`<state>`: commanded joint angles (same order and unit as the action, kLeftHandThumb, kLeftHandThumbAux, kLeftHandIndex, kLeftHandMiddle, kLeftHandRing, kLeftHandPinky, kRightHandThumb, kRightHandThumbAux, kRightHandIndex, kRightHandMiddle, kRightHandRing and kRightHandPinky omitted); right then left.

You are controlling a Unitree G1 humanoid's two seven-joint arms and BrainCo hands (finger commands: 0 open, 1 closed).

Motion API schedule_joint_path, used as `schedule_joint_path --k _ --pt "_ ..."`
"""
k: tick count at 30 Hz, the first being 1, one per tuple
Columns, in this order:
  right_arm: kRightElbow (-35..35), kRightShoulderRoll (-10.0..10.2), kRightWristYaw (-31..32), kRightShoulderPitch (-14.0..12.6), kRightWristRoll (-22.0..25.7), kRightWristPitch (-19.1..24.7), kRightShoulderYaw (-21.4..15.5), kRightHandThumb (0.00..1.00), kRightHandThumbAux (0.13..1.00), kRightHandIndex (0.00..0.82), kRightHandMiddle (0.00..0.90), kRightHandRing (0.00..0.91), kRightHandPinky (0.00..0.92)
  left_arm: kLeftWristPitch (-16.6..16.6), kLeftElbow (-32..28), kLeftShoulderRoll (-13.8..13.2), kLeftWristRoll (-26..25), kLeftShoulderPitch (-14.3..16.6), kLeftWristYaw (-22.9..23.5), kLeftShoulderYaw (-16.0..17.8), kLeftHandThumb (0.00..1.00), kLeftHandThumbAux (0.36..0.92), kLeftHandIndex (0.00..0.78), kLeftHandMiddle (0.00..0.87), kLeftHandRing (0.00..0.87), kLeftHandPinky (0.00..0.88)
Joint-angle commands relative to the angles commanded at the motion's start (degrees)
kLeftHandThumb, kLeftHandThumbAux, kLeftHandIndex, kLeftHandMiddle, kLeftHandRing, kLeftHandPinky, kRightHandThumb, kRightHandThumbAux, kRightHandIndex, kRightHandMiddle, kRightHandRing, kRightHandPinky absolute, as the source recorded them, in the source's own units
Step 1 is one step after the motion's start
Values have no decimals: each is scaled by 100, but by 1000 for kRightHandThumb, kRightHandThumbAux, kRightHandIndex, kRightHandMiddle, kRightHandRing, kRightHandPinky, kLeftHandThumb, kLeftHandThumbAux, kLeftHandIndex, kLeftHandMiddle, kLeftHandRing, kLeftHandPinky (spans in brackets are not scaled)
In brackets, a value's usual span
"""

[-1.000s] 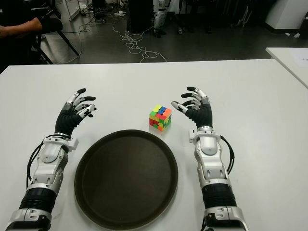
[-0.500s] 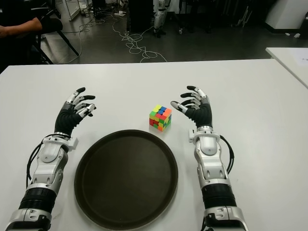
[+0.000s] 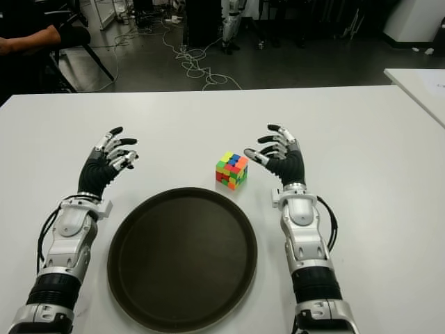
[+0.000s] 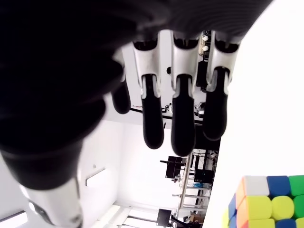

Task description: Pick up the Rubik's Cube and put it in the plate

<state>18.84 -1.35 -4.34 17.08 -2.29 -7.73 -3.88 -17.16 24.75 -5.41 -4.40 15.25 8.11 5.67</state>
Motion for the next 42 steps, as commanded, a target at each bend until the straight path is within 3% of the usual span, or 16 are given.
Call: schedule_joint_path --k 12,20,28,36,42 --pt "-731 -85 -57 -145 -306 -122 194 0 708 226 307 297 249 104 -115 -9 -6 -100 46 5 460 682 113 294 404 484" --pt "-352 -284 -188 331 -695 -577 298 0 705 217 292 277 230 137 -97 17 -79 -114 116 24 455 692 105 293 403 492" --pt "-109 -412 -211 890 -1121 -724 608 0 745 212 277 277 257 161 -90 19 -139 -107 143 14 465 686 104 289 398 482" --pt "343 -1425 867 1502 -2029 -1316 1501 0 779 184 236 245 244 117 -86 33 -189 -111 192 38 481 679 99 291 399 485" --pt "373 -1672 1324 1759 -2390 -1634 2002 0 781 178 215 213 197 142 -107 10 -182 -117 182 31 476 669 95 289 399 484"
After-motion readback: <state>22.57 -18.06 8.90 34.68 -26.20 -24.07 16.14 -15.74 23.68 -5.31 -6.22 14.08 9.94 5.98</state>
